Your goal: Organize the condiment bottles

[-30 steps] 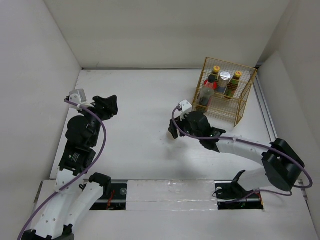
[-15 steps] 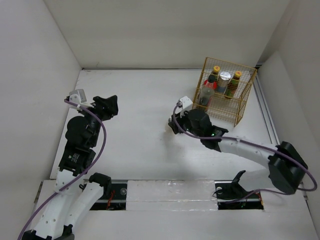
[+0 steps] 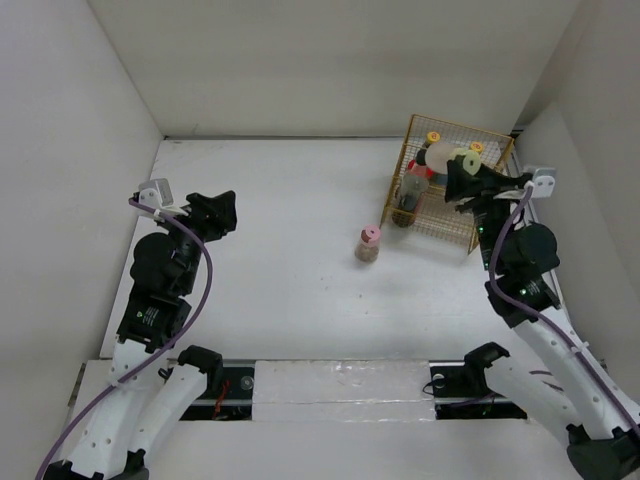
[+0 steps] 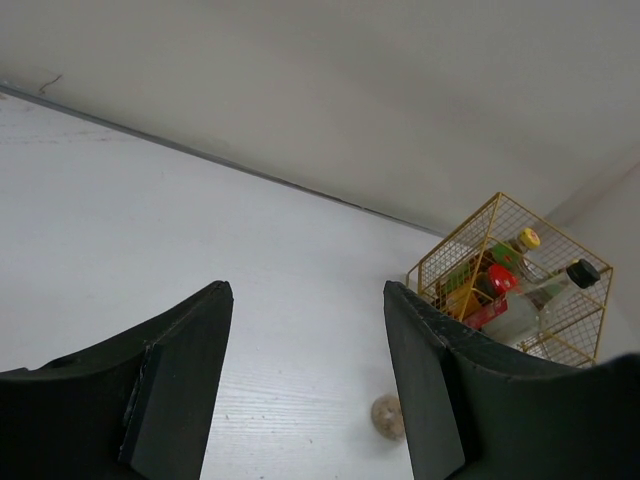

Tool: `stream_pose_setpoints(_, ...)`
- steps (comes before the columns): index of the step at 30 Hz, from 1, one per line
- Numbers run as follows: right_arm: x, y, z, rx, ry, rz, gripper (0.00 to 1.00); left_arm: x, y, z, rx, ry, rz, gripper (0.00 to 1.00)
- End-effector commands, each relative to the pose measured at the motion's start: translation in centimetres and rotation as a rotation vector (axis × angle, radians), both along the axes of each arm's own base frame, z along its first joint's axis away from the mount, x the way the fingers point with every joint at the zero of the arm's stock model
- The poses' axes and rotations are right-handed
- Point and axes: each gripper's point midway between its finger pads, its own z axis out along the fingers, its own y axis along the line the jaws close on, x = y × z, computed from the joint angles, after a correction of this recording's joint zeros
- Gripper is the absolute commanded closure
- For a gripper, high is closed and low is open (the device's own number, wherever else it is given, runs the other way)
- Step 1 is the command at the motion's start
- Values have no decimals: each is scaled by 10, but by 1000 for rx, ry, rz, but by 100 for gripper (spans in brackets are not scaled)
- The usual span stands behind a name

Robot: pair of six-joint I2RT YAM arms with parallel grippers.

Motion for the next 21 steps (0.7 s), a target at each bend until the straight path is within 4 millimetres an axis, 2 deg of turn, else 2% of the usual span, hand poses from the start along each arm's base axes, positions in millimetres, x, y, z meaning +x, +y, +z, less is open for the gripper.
stream_pose_setpoints(1,11,-39,9,55,-17,-142,72,-3,-2,21,-21,-68,-14,42)
stream_pose_setpoints(2,17,-46,3,46,3,-172,72,-3,-2,21,-21,-68,-14,42)
stream_pose_setpoints(3,24,-62,0,35,21,-223,72,-3,-2,21,-21,-68,-14,42)
stream_pose_setpoints(6,51,-70,-21,9,95,-233,72,-1,-5,19,-17,-60,-25,42)
stream_pose_setpoints(7,58,-82,-24,16,107,-257,72,-1,-5,19,-17,-60,-25,42)
stream_pose_setpoints(8,70,-83,-35,11,147,-253,72,-3,-4,22,-20,-70,-25,42)
stream_pose_setpoints(11,85,-93,-49,9,188,-252,72,-1,-3,19,-18,-61,-14,42)
stream_pose_setpoints(12,93,-92,-60,-2,217,-240,72,-1,-3,19,-18,-61,-14,42)
stream_pose_setpoints(13,97,-96,-59,-2,220,-250,72,-1,-3,19,-18,-61,-14,42)
stream_pose_setpoints(16,110,-105,-82,-9,300,-254,73,-3,-2,22,-21,-70,-14,41)
stream_pose_setpoints(17,113,-110,-80,-7,301,-266,73,-3,-2,22,-21,-70,-14,41)
stream_pose_setpoints(21,129,-118,-102,-12,364,-284,73,-3,-4,22,-20,-70,-24,41)
